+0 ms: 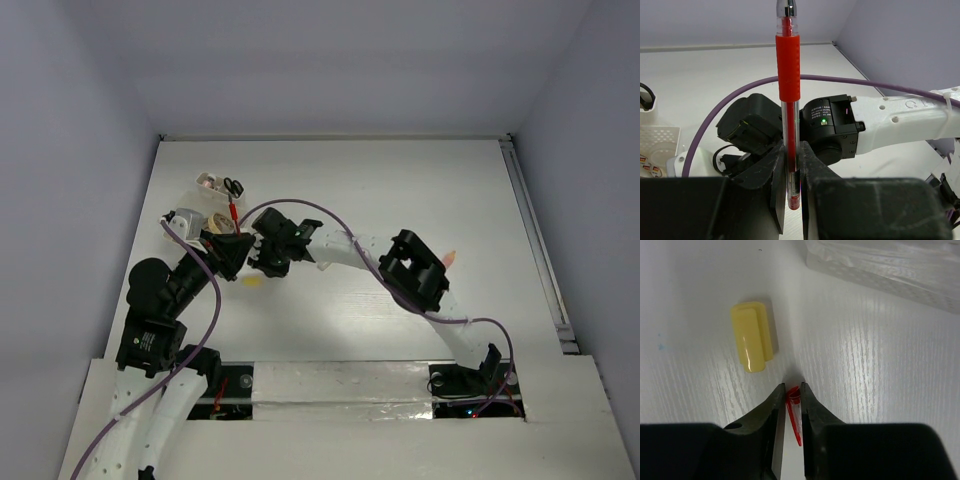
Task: Sort the stationery into containers
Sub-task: Close the pen cap on the pen.
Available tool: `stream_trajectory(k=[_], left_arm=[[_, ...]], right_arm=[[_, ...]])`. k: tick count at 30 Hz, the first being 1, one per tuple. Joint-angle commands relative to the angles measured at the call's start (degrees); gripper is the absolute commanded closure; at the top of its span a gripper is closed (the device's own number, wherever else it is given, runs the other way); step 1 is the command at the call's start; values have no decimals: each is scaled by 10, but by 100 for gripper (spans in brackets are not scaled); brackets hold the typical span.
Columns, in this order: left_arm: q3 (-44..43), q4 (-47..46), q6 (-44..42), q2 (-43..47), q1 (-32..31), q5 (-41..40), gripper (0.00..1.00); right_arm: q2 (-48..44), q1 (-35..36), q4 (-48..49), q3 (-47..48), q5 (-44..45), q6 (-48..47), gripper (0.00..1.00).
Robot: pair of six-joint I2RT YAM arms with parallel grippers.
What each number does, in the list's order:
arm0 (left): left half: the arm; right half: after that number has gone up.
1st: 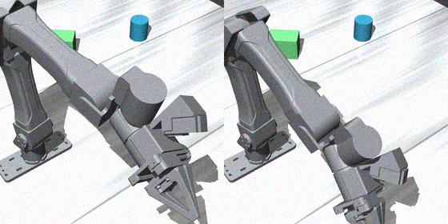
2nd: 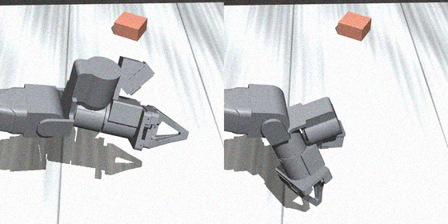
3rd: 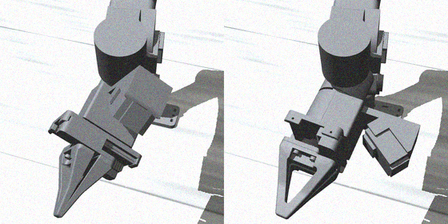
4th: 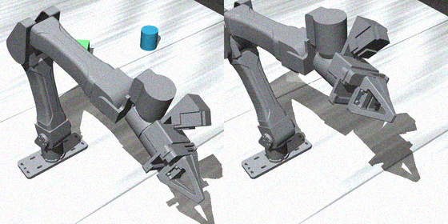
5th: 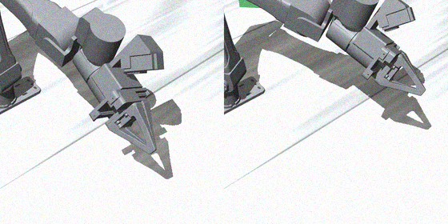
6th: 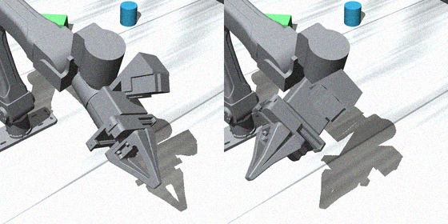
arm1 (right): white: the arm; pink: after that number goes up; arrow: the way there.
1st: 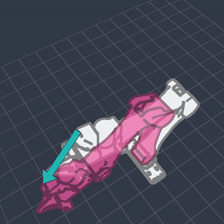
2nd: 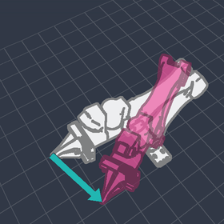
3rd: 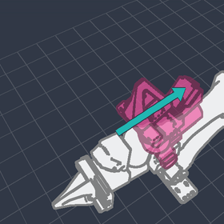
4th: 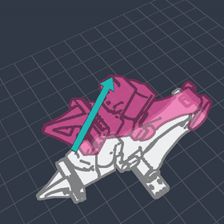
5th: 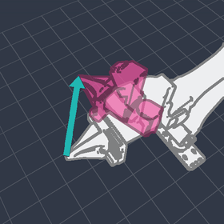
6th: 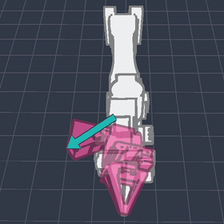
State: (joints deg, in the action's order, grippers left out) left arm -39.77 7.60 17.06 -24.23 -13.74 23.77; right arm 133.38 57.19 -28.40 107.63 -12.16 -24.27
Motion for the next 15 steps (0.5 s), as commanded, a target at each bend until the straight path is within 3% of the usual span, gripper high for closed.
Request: stream_trajectory(k=[1,5,7,9,15], left_arm=[[-4,-24,4,-1,4,8,100],[-2,-25,10,1,4,11,100],[-1,-23,10,2,4,13,100],[0,-21,10,5,4,13,100],[-1,-20,10,7,4,15,100]], right_arm=[[-2,1,-19,-18,61,35,82],[-10,1,-3,-22,81,91,83],[-12,1,0,-26,84,99,64],[-17,1,5,-36,85,105,52],[-30,1,-3,-56,81,88,52]])
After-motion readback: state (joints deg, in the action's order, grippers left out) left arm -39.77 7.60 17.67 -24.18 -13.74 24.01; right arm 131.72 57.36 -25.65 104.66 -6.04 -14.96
